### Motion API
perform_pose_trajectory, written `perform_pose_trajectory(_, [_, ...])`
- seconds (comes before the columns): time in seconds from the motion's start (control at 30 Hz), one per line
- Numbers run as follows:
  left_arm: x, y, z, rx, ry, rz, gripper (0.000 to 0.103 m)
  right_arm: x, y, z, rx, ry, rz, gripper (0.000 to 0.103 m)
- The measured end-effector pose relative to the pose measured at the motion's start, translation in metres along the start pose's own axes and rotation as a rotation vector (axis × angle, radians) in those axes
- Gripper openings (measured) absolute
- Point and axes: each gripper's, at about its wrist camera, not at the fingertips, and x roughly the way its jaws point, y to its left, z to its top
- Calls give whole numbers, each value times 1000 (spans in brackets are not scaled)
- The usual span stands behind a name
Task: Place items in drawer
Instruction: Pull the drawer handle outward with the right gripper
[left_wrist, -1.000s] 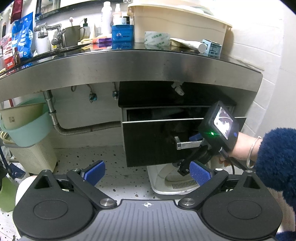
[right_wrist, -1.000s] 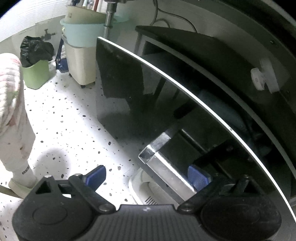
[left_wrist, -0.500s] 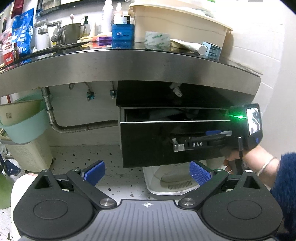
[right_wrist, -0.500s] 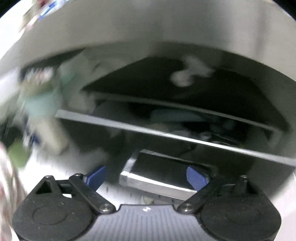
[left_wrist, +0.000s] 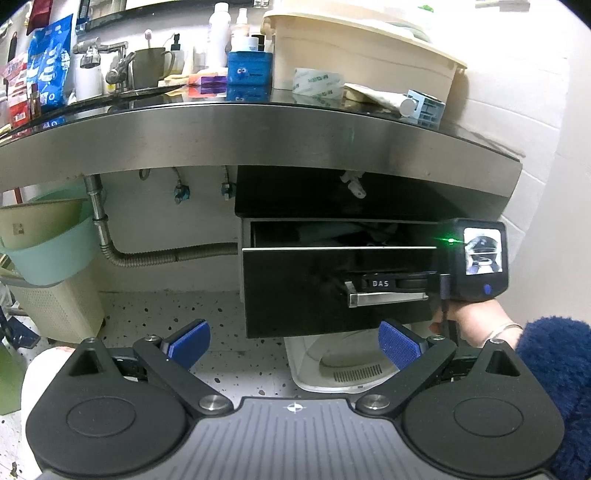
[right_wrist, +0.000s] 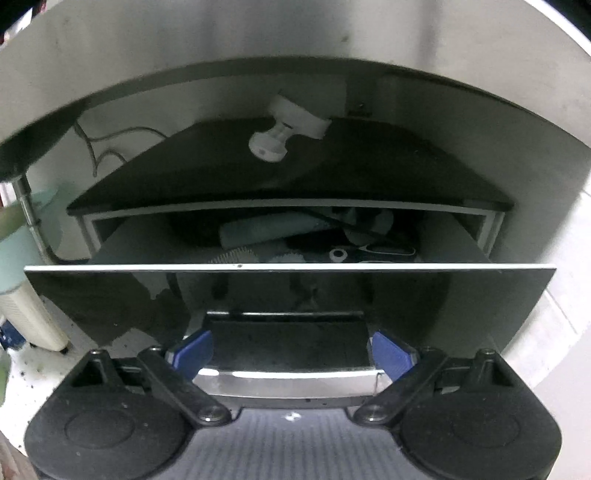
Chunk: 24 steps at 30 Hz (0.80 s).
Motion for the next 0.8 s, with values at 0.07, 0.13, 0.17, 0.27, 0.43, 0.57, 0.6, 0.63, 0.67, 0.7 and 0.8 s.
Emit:
perform_pose_trajectory(0.07, [-1,-1,0,9,-3,-1,99,5,2,0,3,13,-3,93])
perform_pose_trajectory(0.13, [-2,-3,0,18,-7,0,99,8,4,-1,11,21,-7,93])
perform_pose_trajectory(0.17, [-2,-3,0,18,-9,1,99,10,5,-1,11,24,-12,93])
perform_pose_trajectory(0.27, [-2,-2,0,17,-11,2,99,15,9,-4,0,33,-20,93])
perform_pose_trajectory(0.43, [-1,-1,-1,9,-6,0,99,20,11,-3,8,49,-35,94])
perform_pose_trajectory(0.57, [-2,-2,-1,9,-9,0,99,23,9,-3,9,54,-30,98])
perform_pose_trajectory(0.6, [-2,-2,-1,8,-8,-1,99,24,9,-4,9,52,-26,98])
perform_pose_trajectory(0.63, [-2,-2,-1,7,-6,-3,99,24,9,-4,9,49,-22,98])
perform_pose_trajectory(0.67, [-2,-1,-1,6,-6,-4,99,24,8,-5,9,45,-19,98])
perform_pose_trajectory(0.7, [-2,-2,-2,7,-6,-3,99,24,8,-6,8,40,-16,98])
perform_pose_trajectory(0.8, [-3,-1,-1,6,-9,-4,99,24,7,-8,6,27,-8,98])
